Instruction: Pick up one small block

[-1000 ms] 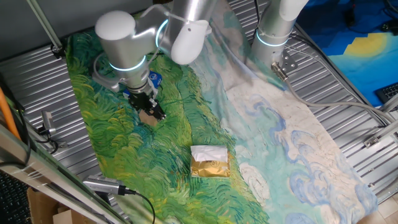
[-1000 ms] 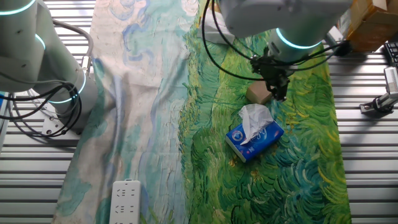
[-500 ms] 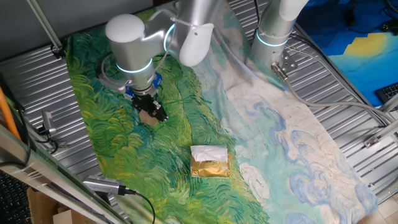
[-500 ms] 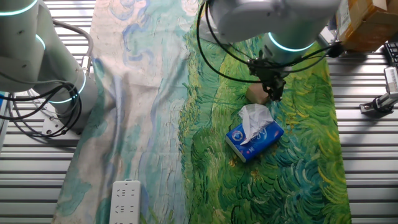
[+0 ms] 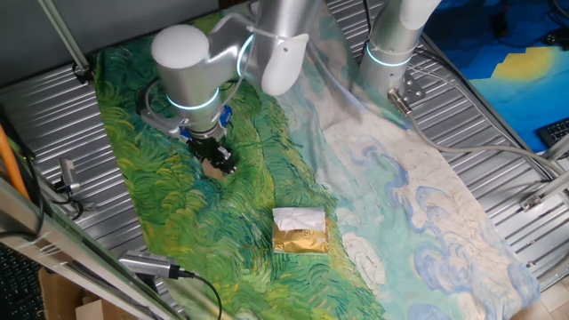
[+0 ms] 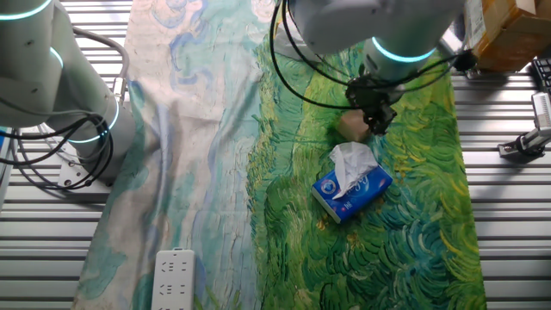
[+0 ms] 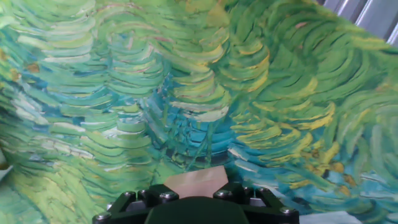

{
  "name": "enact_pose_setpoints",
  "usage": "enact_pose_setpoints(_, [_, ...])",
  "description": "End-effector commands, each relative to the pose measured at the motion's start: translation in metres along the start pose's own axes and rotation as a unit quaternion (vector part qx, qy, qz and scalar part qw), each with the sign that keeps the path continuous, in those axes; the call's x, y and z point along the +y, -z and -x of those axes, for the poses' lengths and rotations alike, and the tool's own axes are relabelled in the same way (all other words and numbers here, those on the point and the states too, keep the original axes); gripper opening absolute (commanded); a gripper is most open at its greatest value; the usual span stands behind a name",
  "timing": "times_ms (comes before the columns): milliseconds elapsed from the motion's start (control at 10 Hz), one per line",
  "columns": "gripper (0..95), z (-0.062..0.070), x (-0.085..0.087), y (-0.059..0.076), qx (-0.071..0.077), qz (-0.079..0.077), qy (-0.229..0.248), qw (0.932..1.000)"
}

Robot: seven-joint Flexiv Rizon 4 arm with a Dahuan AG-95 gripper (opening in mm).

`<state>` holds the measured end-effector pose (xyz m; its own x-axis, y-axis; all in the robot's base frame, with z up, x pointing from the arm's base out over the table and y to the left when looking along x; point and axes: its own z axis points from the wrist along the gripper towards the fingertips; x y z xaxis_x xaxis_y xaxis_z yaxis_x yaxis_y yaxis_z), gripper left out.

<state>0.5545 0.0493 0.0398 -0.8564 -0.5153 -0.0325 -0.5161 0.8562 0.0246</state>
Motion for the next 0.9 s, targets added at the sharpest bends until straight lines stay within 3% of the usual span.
enact_pose_setpoints(100, [0.0,0.000,-0.004,0.013,0.008,0.003,0.001,1.0000])
enact_pose_setpoints(200, [0.0,0.001,-0.005,0.016,0.010,0.003,0.000,0.9999])
enact_pose_setpoints(400, [0.0,0.003,-0.012,0.067,0.038,0.018,-0.010,0.9990])
enact_pose_setpoints(500, [0.0,0.001,-0.011,0.099,0.047,0.019,-0.021,0.9985])
enact_pose_setpoints(600, [0.0,0.000,-0.008,0.122,0.050,0.018,-0.031,0.9981])
enact_pose_setpoints(700, [0.0,-0.003,0.002,0.155,0.056,0.009,-0.040,0.9976])
enact_pose_setpoints(900, [0.0,-0.009,0.018,0.186,0.056,0.003,-0.046,0.9973])
